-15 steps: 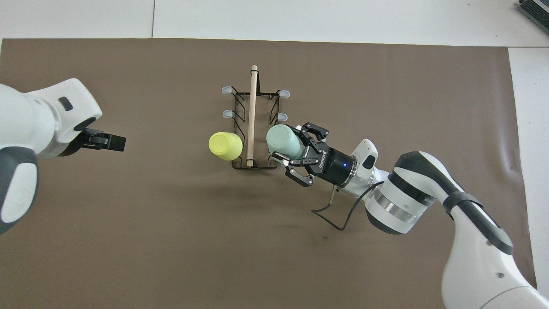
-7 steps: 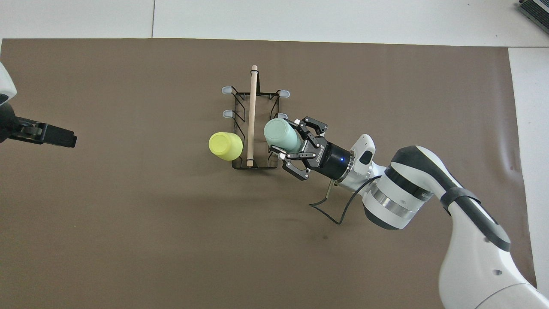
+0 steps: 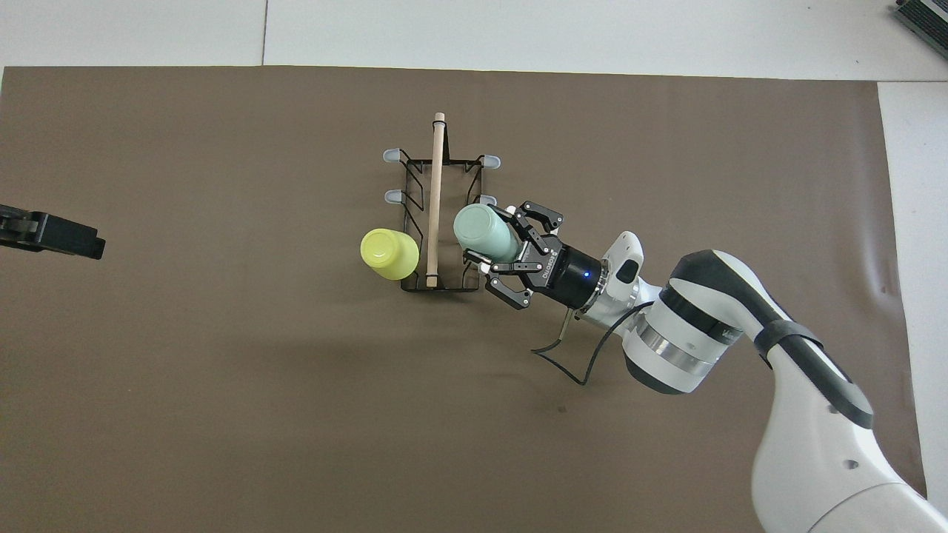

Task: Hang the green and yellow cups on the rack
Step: 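Hang the green cup on a rack peg while the left gripper withdraws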

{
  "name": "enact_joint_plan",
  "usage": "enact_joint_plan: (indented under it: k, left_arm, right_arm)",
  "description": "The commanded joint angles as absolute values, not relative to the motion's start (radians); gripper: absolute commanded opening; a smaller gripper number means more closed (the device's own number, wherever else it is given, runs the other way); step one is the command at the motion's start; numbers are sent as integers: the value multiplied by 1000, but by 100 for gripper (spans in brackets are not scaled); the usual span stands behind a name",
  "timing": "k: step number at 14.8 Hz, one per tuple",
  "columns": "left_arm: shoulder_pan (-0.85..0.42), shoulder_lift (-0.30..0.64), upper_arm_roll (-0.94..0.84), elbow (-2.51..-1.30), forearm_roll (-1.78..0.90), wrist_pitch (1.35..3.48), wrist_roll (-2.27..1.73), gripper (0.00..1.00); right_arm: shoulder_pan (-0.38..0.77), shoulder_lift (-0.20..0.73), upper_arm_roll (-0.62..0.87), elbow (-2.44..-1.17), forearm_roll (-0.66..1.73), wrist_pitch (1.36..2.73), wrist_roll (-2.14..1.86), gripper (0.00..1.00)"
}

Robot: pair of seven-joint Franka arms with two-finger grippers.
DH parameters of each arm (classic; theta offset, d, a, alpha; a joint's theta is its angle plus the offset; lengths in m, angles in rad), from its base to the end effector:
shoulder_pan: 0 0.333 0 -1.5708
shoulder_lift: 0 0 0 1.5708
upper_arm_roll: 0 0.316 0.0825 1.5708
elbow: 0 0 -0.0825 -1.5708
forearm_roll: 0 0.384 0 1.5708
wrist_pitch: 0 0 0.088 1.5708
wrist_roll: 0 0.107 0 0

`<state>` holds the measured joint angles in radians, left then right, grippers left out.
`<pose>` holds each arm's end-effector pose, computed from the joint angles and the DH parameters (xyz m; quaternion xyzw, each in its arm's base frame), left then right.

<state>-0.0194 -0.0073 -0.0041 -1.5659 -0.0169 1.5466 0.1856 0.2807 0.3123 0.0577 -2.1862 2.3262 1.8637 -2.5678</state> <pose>0.5497 -0.0148 0.6287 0.9945 -0.1045 -0.0053 0.0089 0.5320 0.2457 0.2914 -0.5651 -0.3051 -0.6226 0.4472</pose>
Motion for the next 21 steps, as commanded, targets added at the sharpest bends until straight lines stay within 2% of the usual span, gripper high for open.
enact_joint_plan:
  k: [1,9,10,11,16,18,21]
  left_arm:
    - [-67,-31,52,-1595,-17,1559,206,100]
    - [-60,-51,58,-1620,-15,1542,218,100]
    - [-60,-51,57,-1621,-15,1548,216,100]
    - [-58,-51,57,-1621,-15,1554,218,100]
    - [-60,-51,57,-1620,-15,1549,215,100]
    - [-58,-51,57,-1620,-15,1551,215,100]
    - [-58,-51,57,-1620,-15,1549,215,100]
  right_arm:
    - [284,331,63,-2172,2352,1911,-2618,0]
    - [284,337,63,-2175,2349,2003,-2637,0]
    - [284,337,63,-2175,2349,2011,-2637,67]
    - [282,339,63,-2175,2349,2010,-2637,100]
    - [278,322,63,-2172,2349,2000,-2635,100]
    - [272,275,63,-2175,2345,2023,-2626,100]
    - [267,166,63,-2177,2335,2152,-2587,100]
